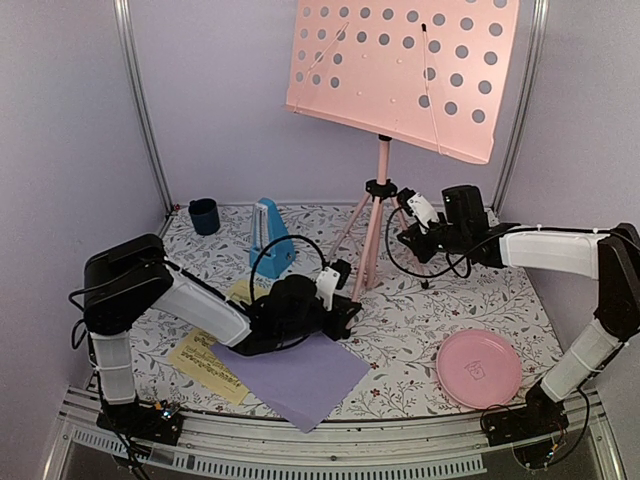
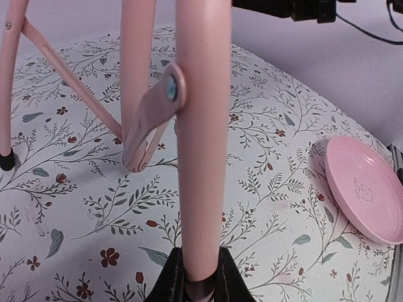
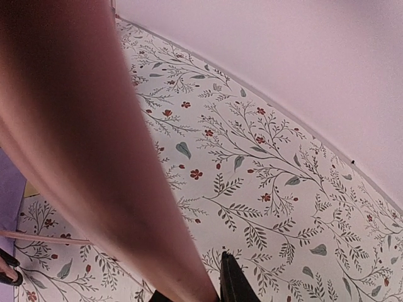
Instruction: Set up the instrument practice props
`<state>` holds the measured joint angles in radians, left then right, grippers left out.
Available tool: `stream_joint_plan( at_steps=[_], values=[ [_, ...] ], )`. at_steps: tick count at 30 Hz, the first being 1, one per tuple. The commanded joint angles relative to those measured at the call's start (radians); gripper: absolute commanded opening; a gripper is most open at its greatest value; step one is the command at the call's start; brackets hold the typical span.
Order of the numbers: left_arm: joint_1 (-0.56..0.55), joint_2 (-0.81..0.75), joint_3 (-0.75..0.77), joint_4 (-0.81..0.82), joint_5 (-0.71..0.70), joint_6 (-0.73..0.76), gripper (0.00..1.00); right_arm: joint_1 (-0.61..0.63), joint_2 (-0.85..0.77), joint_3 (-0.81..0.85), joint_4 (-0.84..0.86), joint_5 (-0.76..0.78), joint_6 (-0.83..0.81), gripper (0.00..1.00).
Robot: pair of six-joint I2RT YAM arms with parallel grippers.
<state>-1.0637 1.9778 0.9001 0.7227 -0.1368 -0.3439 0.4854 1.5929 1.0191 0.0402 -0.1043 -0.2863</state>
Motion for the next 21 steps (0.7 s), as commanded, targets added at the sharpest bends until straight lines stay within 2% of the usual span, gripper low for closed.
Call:
stream_joint_plan(
  at_steps=[1,7,12,21],
  values=[
    [-0.019,0.039,-0.041,-0.125,-0.002,-0.027,0.0,-0.058,-0.041,-0.056,-0.118,0.304,0.06,0.0],
    [-0.012,0.077,-0.007,-0.141,-0.003,-0.01,0.0,-0.047,-0.02,-0.056,-0.06,0.372,0.063,0.0],
    [0.028,0.107,0.038,-0.153,0.014,0.008,0.0,-0.047,0.034,0.027,-0.006,0.404,0.029,0.0],
    [0.105,0.133,0.092,-0.207,-0.028,0.133,0.0,-0.047,0.156,0.165,0.106,0.367,-0.064,0.0]
  ],
)
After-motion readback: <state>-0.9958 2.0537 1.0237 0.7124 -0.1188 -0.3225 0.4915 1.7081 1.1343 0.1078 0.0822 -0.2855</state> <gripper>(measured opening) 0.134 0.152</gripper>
